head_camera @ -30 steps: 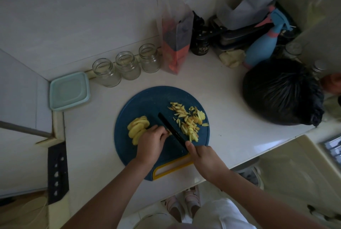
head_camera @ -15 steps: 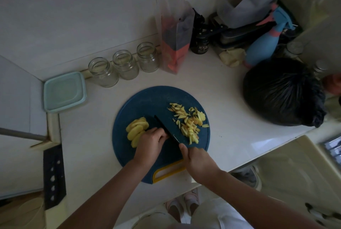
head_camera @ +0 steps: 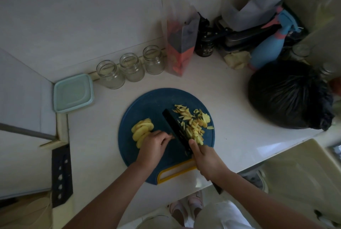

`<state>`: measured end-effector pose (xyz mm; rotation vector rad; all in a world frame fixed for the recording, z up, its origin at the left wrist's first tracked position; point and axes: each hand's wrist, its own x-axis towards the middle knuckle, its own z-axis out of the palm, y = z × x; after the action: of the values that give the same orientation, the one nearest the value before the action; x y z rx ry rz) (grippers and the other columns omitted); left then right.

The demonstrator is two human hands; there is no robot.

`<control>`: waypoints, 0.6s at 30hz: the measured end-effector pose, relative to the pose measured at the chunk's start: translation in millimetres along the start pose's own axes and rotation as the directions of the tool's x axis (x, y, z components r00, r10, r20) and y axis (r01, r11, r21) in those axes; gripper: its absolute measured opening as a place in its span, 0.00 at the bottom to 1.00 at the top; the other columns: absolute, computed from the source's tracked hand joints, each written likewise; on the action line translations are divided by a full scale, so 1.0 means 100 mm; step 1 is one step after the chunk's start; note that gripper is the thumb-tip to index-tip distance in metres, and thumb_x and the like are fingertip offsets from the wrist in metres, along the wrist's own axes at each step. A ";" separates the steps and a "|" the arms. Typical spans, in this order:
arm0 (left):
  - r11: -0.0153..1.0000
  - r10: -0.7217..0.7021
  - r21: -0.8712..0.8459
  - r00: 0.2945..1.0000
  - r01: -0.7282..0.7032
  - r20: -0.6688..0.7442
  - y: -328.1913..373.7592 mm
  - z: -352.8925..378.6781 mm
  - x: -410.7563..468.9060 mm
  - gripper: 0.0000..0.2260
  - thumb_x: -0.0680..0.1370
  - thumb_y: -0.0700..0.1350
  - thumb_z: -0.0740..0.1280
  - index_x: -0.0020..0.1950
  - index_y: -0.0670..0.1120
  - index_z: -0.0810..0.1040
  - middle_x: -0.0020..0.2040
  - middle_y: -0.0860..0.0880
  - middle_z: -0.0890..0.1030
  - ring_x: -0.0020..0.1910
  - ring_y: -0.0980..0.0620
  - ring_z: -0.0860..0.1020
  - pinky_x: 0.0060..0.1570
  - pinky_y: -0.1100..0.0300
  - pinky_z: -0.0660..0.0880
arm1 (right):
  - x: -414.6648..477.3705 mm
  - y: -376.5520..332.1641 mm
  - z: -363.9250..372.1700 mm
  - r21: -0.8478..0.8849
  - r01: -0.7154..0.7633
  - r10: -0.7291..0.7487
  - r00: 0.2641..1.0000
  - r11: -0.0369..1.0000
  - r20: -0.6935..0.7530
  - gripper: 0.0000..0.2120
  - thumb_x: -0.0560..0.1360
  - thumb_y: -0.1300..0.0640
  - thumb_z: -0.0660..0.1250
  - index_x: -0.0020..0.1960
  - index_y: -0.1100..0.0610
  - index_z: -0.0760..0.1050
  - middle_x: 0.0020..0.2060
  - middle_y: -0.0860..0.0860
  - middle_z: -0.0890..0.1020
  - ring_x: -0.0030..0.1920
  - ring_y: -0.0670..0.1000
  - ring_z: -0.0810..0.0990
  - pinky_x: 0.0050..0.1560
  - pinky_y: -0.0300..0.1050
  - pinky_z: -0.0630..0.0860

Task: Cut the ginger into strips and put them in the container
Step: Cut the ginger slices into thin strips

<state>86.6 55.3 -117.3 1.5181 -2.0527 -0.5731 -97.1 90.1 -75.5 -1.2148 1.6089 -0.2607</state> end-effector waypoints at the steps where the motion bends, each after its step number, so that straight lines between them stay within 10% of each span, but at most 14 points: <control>1: 1.000 -0.007 -0.001 1.000 0.007 -0.002 0.00 0.00 0.00 0.05 0.68 0.36 0.75 0.36 0.42 0.80 0.32 0.48 0.79 0.30 0.57 0.76 0.31 0.71 0.68 | -0.01 -0.01 0.00 0.001 0.012 -0.012 1.000 1.000 0.006 0.30 0.77 0.35 0.48 0.35 0.59 0.68 0.28 0.55 0.71 0.28 0.51 0.70 0.32 0.47 0.70; 18: 0.997 -0.039 0.065 0.998 0.036 0.041 0.00 -0.02 0.06 0.09 0.65 0.34 0.76 0.32 0.43 0.78 0.30 0.48 0.78 0.27 0.53 0.76 0.31 0.71 0.64 | -0.08 -0.04 0.21 -0.253 0.062 -0.074 0.996 0.966 -0.041 0.27 0.81 0.40 0.46 0.30 0.56 0.62 0.26 0.50 0.69 0.27 0.48 0.68 0.38 0.45 0.66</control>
<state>86.2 50.0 -114.9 1.5970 -2.0968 -0.5636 -78.0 103.3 -76.9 -1.4691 1.6823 -0.1333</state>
